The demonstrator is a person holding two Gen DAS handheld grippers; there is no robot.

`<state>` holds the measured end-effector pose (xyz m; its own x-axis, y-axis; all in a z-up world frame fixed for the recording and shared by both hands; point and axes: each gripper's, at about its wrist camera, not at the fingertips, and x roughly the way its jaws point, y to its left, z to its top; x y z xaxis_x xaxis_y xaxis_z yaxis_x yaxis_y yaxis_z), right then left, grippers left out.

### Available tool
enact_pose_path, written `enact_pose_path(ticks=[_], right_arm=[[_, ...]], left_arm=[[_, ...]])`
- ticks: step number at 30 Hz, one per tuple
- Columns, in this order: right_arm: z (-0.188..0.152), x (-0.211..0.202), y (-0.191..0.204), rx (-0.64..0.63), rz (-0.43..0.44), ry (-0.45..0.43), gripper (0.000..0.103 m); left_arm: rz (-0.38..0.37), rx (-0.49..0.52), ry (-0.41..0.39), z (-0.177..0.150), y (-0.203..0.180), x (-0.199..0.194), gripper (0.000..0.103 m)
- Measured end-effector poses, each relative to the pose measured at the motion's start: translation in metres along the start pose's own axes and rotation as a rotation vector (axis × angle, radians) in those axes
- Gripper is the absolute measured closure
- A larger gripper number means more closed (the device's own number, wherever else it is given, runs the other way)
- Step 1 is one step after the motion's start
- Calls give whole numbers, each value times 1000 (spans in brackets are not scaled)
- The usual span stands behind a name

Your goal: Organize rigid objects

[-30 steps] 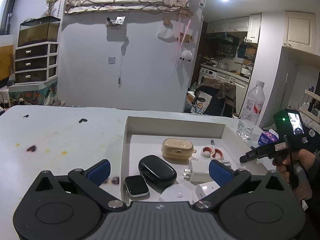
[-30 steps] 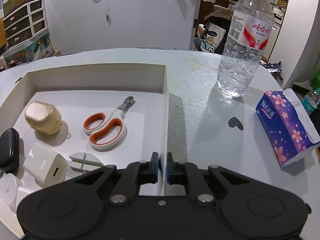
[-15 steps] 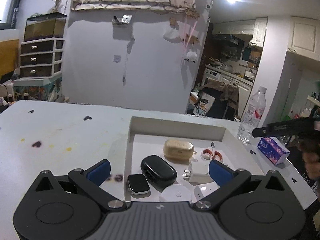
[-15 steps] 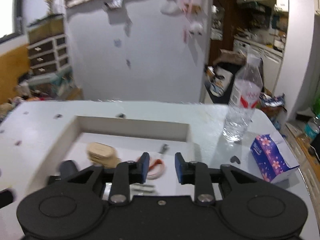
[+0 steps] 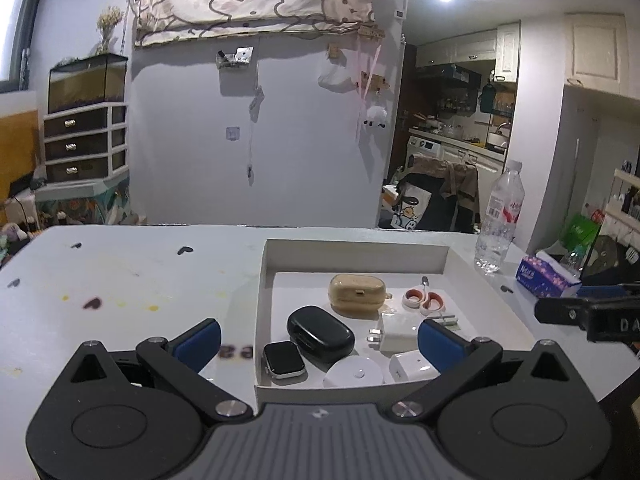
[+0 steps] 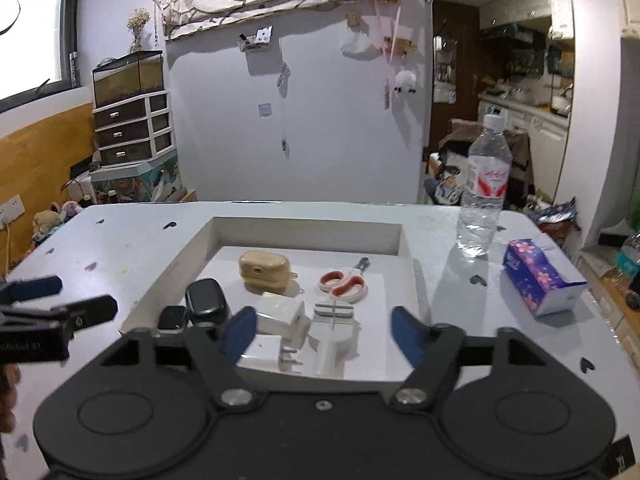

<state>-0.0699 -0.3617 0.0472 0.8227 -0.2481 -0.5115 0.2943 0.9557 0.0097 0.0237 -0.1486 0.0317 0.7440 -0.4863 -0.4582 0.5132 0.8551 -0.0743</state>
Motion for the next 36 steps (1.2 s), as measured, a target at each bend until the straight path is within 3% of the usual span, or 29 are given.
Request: enact_pose_path(ticks=[9,36], right_arm=[[-23,-3,-7,14,-56,-12,8],[-30,-6,-13,36,-77,-5,8]], left_arm=[[60,45,10,-13,-10,-1,0],[71,34,25,-19,-12,1,0]])
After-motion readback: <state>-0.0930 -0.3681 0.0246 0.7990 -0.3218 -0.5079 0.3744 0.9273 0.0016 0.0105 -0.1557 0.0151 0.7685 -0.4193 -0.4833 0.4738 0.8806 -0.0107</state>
